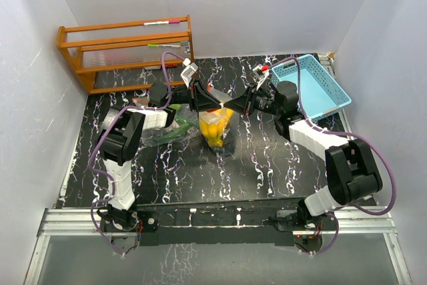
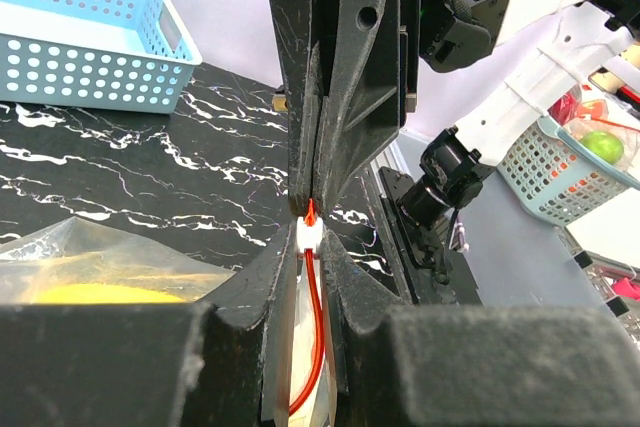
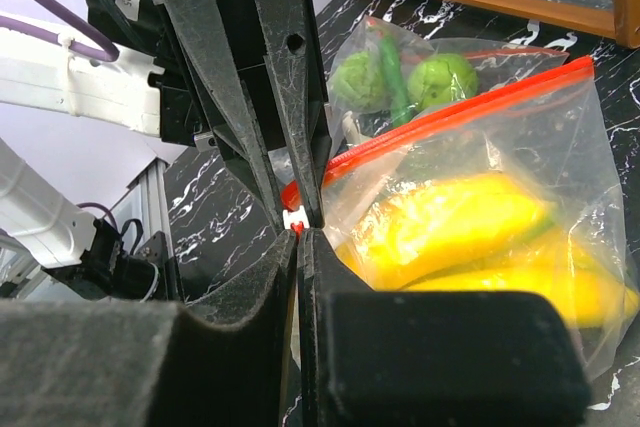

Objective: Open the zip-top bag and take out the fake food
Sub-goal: Unzip the zipper food storage bag at the center of the board.

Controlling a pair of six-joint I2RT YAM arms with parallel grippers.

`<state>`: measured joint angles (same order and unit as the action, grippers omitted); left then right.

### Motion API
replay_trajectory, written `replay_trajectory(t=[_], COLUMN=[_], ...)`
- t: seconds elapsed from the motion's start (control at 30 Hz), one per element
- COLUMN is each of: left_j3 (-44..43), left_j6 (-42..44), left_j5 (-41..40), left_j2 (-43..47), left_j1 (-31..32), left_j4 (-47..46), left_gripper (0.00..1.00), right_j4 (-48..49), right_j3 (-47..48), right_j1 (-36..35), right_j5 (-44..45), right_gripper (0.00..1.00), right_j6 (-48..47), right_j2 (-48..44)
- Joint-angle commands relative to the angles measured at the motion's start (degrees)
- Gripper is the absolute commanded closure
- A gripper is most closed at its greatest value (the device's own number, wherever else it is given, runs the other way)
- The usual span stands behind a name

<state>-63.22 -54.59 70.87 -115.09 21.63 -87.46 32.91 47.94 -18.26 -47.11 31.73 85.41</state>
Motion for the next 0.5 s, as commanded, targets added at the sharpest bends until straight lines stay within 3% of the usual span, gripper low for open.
replay_trajectory(t=[0.0, 0.13, 0.37, 0.47], left_j3=[-1.67, -0.42, 1.9, 1.79], left_j6=[1.47, 2.95, 11.92, 13.08], left_j5=[-0.65, -0.39, -1.06, -1.37], left_j2=[0.28, 0.83, 3.27, 3.63], left_j1=[0.35, 0.35, 0.17, 0.11], left_j4=[-0.72, 0.18, 10.45, 11.97], left_gripper=[1.0, 1.0, 0.98, 0.97], right_j4=[3.94, 9.36, 21.98, 22.72], right_j3=[2.29, -0.36, -2.35, -2.46], right_j1=[-0.1, 0.57, 4.17, 4.46], right_j5=[-1.95, -1.24, -5.88, -6.83], right_gripper=[0.92, 0.92, 0.92, 0.92], right_j6=[0.33, 5.14, 14.79, 15.68], right_j2=[0.39, -0.68, -0.74, -0.66])
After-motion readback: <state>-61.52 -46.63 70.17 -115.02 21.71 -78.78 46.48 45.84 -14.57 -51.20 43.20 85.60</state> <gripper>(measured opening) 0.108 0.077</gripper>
